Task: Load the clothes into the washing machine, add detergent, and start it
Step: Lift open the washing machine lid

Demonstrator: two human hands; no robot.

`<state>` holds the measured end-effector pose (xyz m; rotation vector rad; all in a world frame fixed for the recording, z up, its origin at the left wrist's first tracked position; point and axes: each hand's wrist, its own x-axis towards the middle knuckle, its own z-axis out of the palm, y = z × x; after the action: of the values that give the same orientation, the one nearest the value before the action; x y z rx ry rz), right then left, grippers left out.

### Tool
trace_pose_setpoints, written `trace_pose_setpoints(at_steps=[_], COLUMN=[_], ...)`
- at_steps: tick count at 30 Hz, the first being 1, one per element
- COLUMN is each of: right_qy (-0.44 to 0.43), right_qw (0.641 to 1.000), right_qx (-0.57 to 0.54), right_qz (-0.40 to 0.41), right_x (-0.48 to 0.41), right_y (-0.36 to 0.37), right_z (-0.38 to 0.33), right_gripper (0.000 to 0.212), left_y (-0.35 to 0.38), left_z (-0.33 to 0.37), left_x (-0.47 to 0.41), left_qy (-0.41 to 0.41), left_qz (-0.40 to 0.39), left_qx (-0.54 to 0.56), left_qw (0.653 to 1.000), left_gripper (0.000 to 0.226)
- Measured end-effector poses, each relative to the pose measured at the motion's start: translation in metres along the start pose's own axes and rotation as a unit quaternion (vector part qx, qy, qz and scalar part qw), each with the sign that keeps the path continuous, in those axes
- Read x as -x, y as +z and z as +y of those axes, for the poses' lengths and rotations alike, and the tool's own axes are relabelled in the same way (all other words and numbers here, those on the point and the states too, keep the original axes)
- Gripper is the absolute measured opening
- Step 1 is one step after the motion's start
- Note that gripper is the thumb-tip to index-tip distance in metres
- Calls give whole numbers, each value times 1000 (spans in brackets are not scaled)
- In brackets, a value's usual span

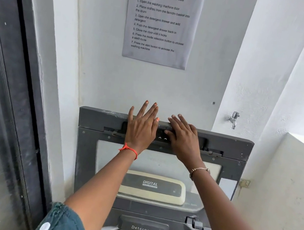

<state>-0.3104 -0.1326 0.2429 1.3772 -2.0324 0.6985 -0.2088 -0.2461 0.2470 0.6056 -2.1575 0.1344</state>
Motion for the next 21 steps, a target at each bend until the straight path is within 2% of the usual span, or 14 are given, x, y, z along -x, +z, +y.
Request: trace_pose_setpoints(at_steps=[11,18,21], right_qy=[19,24,36], right_qw=[995,993,988], right_qx=[75,46,23], right_qz=[-65,-106,-146], right_x=[12,37,51], right_y=[-6,-24,-33], right_z=[-9,-16,-15], right_gripper=[59,61,60], left_y=[-2,-12,-14], left_z=[2,-2,-4], left_x=[5,18,27], left_qy=[-7,32,28], left_qz=[-21,-46,-65], left_qx=[-13,-24,-9], left_qw=[1000,998,997], left_gripper=[59,65,59])
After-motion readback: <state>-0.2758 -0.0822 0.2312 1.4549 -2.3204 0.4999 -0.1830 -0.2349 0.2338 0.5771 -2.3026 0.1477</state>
